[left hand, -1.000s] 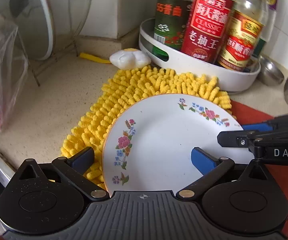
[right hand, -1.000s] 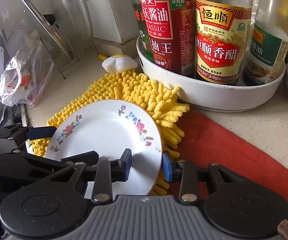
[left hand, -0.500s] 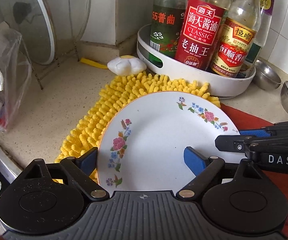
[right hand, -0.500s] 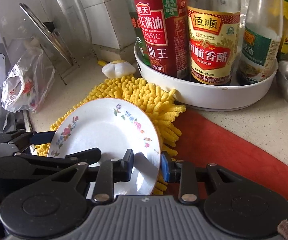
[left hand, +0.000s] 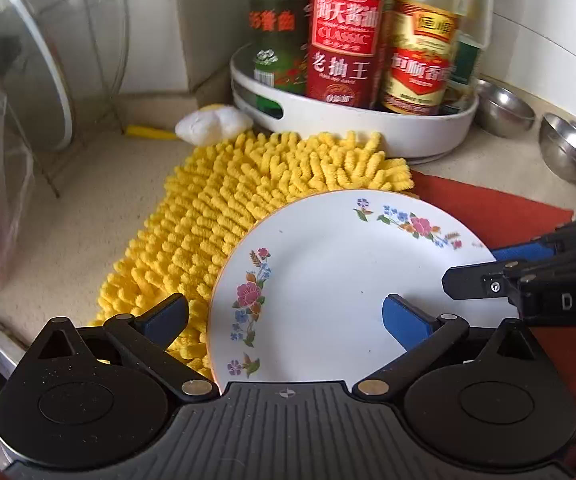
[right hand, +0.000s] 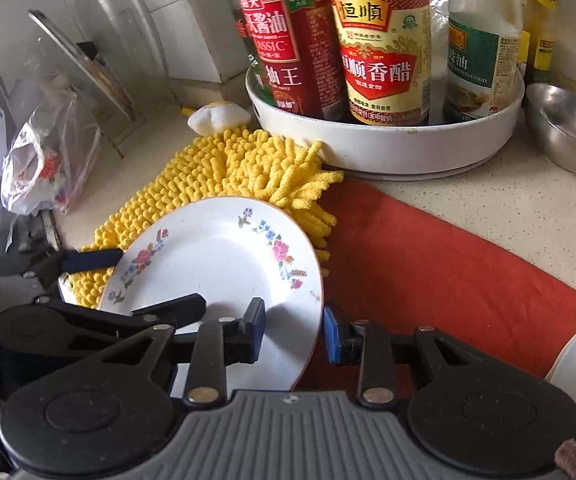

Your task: Organize plates and bowls

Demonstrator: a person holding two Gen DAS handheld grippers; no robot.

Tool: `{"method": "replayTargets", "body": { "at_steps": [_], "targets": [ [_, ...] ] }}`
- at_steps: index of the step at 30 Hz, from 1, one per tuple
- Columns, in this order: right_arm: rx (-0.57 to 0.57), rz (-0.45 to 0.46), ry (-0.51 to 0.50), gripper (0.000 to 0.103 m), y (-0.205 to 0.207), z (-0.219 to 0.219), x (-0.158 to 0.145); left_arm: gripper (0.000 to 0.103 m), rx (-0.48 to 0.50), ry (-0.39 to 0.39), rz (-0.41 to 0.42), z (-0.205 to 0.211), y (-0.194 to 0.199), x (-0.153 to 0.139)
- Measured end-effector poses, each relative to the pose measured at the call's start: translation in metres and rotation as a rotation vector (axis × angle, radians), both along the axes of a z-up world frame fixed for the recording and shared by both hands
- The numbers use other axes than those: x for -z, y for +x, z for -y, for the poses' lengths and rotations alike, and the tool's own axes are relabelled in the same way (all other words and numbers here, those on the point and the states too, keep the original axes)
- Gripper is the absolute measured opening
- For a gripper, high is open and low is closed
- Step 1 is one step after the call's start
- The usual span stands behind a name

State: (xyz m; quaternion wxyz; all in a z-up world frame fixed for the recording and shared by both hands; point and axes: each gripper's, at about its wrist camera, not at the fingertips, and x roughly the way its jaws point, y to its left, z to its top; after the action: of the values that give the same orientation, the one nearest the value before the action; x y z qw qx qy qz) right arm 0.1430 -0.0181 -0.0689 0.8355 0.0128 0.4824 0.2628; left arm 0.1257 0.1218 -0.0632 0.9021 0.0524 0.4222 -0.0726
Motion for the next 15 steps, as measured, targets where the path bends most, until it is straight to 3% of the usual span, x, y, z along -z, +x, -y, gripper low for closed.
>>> {"method": "replayTargets", "body": {
  "at_steps": [4,15],
  "targets": [
    [-0.003,0.014,-0.002,0.03,-0.006,0.0,0.001,0.097,0.008,-0.032,0.006,0.0,0.0,0.001],
    [0.019,0.033,0.008,0.027,-0.015,0.009,-0.008,0.093,-0.015,0.02,0.006,0.016,-0.006,-0.013]
  ]
}}
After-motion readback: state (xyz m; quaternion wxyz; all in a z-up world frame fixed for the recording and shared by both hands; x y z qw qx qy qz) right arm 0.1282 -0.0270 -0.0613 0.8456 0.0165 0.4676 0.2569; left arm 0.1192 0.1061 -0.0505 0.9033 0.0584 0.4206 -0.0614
